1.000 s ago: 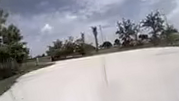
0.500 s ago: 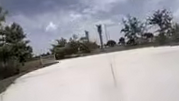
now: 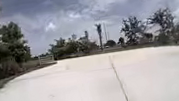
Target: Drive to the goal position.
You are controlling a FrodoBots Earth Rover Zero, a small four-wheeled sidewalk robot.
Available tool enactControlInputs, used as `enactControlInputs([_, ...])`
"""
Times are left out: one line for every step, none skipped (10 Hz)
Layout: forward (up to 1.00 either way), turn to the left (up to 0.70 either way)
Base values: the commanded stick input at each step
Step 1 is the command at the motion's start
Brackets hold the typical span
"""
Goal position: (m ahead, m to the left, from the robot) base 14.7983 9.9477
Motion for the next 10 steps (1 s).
enactControlInputs([0.7, 0.0])
enactControlInputs([0.7, 0.0])
enactControlInputs([0.7, 0.0])
enactControlInputs([0.7, 0.0])
enactControlInputs([0.7, 0.0])
enactControlInputs([0.7, 0.0])
enactControlInputs([0.7, 0.0])
enactControlInputs([0.7, 0.0])
enactControlInputs([0.7, 0.0])
enactControlInputs([0.7, 0.0])
